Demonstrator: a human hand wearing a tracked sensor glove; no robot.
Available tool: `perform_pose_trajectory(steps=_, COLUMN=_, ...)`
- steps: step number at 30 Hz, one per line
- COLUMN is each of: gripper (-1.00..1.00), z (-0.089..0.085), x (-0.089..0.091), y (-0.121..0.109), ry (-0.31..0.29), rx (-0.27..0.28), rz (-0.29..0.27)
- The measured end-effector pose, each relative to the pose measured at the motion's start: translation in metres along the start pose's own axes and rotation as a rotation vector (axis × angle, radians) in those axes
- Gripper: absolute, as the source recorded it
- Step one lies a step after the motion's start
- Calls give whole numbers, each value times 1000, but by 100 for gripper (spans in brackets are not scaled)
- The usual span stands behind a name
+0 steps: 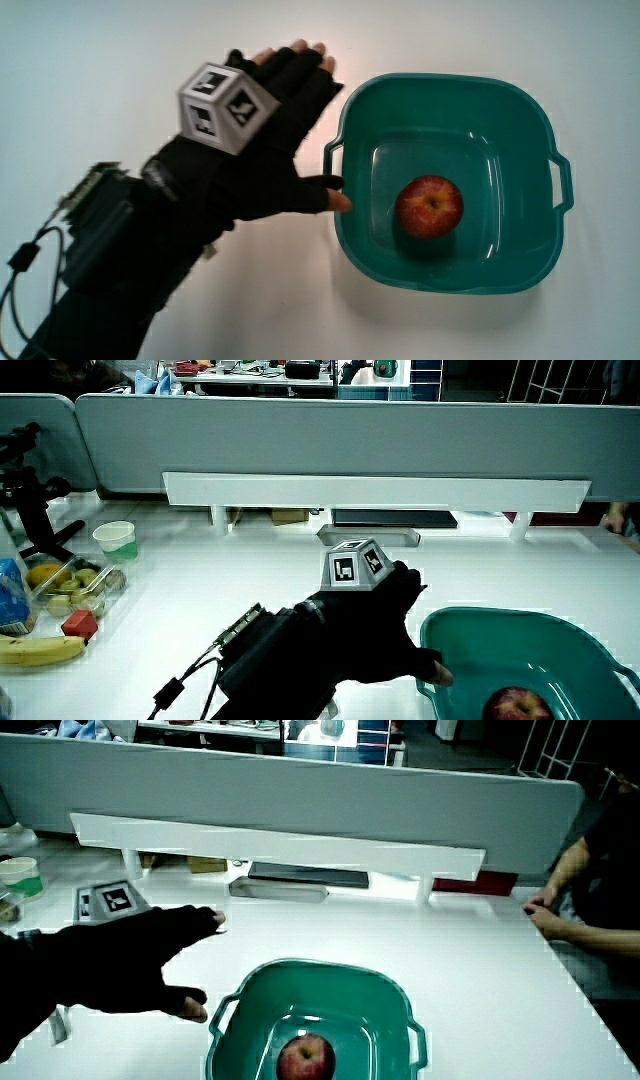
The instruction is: Pick apple from plate
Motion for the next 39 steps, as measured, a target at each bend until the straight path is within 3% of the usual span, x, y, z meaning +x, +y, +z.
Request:
perform_pose_trajectory(steps=7, gripper=0, z=0, x=18, y=3, ry=40, rx=-20, rz=0)
perform_pose_trajectory(steps=11, gripper=0, z=-10, x=19, y=11, ry=-6, rx=-40, rz=-11)
perform_pose_trajectory(steps=13, gripper=0, z=-18, x=18, y=19, ry=21, rx=-13, rz=-54)
perform_pose_trajectory(steps=14, gripper=0, z=-21, x=19, y=21, ry=6, rx=-17, rz=-36)
perform_pose_trajectory(steps=15, gripper=0, z=-27, x=18, y=28, ry=47, rx=-3, rz=-123)
perform_pose_trajectory(steps=16, gripper=0, z=-32, x=19, y=32, ry=11, rx=-34, rz=-131)
perform_pose_trajectory(steps=20, gripper=0, z=-35, x=34, y=33, ry=27, rx=-60, rz=-69)
perform_pose_trajectory(steps=21, gripper=0, z=-36, x=36, y=34, ry=57, rx=-48, rz=-88)
perform_pose_trajectory(steps=23, gripper=0, z=-36, x=42, y=32, ry=50, rx=-76, rz=-55)
perform_pose_trajectory(steps=29, gripper=0, z=-60, x=44, y=48, ry=72, rx=-87, rz=-93)
perform_pose_trajectory(steps=31, gripper=0, z=-63, x=48, y=50, ry=54, rx=-127, rz=-87)
perform_pose_trajectory(steps=33, gripper=0, z=-74, x=48, y=58, ry=64, rx=-110, rz=-102)
perform_pose_trajectory(steps=36, gripper=0, z=-81, x=57, y=60, ry=89, rx=-145, rz=-83)
perform_pose_trajectory(steps=37, gripper=0, z=-87, x=56, y=64, ry=116, rx=-130, rz=-106)
perform_pose_trajectory(steps=39, gripper=0, z=-80, x=65, y=57, ry=102, rx=-167, rz=-54)
